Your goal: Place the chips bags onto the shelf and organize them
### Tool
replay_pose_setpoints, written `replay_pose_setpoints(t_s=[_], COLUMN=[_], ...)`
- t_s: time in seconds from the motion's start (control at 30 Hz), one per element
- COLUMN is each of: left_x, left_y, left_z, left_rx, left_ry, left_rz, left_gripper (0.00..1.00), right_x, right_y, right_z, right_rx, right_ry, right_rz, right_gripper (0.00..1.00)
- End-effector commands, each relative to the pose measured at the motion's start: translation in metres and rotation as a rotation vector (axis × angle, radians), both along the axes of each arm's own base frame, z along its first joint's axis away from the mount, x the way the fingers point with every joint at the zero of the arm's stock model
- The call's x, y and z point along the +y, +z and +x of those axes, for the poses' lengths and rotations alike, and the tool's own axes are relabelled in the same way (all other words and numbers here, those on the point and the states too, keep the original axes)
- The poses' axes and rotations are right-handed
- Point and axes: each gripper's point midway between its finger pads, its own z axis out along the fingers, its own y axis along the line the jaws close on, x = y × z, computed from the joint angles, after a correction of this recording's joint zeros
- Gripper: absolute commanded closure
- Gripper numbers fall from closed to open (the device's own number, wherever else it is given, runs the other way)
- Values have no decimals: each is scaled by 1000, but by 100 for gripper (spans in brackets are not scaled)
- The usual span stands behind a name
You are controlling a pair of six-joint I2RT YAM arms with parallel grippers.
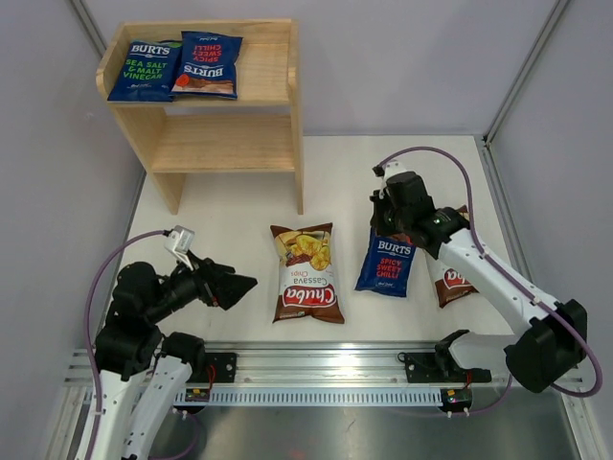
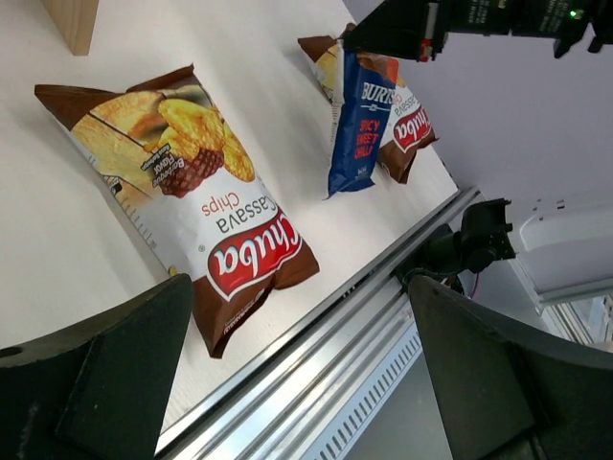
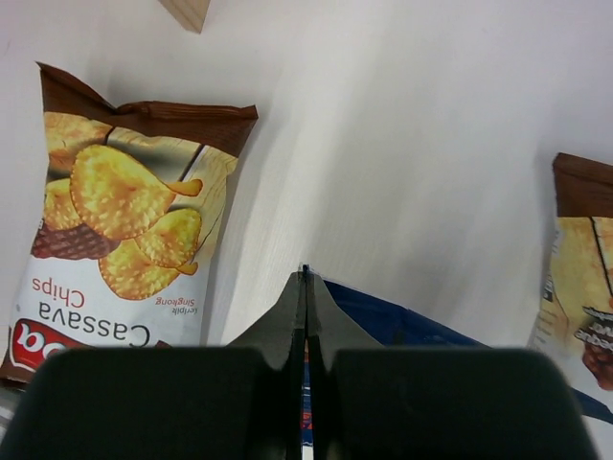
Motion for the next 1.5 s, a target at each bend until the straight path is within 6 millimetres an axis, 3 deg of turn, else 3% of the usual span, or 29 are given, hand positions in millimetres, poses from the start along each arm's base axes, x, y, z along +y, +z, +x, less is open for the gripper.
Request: replay_pose_setpoints(t_s=[0.0,0.17,0.37,0.53,0.6,0.63,0.67,0.7,0.73,0.77,0.8,0.83,0.9,0.93,1.13,1.47], left_x=[-2,-6,-3,-15,-23,-32,-49,-58,-69,-77,-95,-102,-121,-125,-153,-200], left_y=[26,40,50,58,42,44,31,31,46,48,35,55,45,55,67,62], left_z=[13,23,45,66,83,88,89,91,91,89,82,77,73,72,78,94], left_rx=[-109,-153,-187,-228,-217,-243,-225,-242,-311,-342,-355,-450,-498,-549,-653,-622], left_ry=[33,45,109,125,162,145,100,82,58,36,-30,-57,-115,-122,-104,-110], left_rz=[-73,-139,-162,-195,-132,-129,-102,-105,-149,-162,-146,-204,-188,-219,-253,-287], left_gripper=[1,1,1,1,1,1,1,1,1,1,1,1,1,1,1,1], right_x=[-16,-26,-19,-16,-16,-13,-10,-8,-8,-8,-7,-10,-10,-10,-10,3], right_y=[52,116,169,214,226,230,232,234,237,238,239,244,246,248,259,272], right_z=[-2,-7,-10,-7,-5,-5,-3,-4,-4,-4,-3,-5,-7,-9,-18,-34], right_rx=[-87,-194,-267,-338,-351,-343,-345,-341,-334,-333,-337,-338,-344,-333,-316,-248], right_ry=[-86,-144,-176,-233,-263,-279,-283,-288,-308,-319,-328,-358,-373,-390,-414,-350], right_rz=[13,87,247,398,455,505,537,564,608,630,655,705,762,808,967,1151], right_gripper=[100,100,100,100,100,100,100,100,100,100,100,100,100,100,100,100])
